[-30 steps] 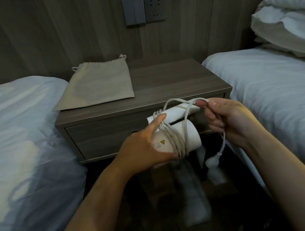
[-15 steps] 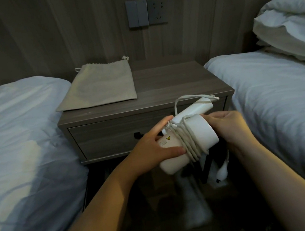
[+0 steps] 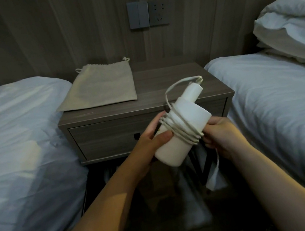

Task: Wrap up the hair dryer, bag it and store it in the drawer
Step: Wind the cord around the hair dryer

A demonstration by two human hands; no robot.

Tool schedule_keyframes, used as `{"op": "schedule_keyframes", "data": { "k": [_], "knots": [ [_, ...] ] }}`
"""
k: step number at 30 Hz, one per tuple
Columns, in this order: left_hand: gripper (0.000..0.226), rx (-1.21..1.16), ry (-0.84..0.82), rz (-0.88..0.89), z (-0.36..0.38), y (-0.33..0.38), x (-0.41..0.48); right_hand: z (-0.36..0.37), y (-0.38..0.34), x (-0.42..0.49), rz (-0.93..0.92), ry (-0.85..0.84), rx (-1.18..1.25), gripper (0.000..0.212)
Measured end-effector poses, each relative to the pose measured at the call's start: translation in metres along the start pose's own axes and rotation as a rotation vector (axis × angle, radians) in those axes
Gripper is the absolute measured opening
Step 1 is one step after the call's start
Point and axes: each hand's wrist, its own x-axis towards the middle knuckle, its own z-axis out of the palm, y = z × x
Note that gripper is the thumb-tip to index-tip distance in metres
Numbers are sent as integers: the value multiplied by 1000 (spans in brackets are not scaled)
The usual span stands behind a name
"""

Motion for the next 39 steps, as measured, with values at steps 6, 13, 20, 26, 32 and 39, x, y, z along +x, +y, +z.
{"op": "schedule_keyframes", "data": {
  "k": [6, 13, 20, 26, 32, 39],
  "knots": [
    [77, -5, 113, 51, -1, 5, -1, 5, -8, 0, 25, -107, -75, 31],
    [86, 221, 189, 89, 0, 5, 0, 8, 1, -4, 227, -383, 170, 61],
    [99, 513, 110, 39, 1, 8, -6, 10, 7, -9, 302, -358, 232, 57],
    [98, 564, 150, 65, 1, 7, -6, 10, -4, -11, 287, -250, -37, 35],
    [100, 603, 307, 141, 0, 8, -6, 8, -9, -8, 35, -185, -417, 50],
    [104, 815, 448, 201, -5, 13, -10, -4, -15, -10, 75, -300, -303, 26]
  ]
}}
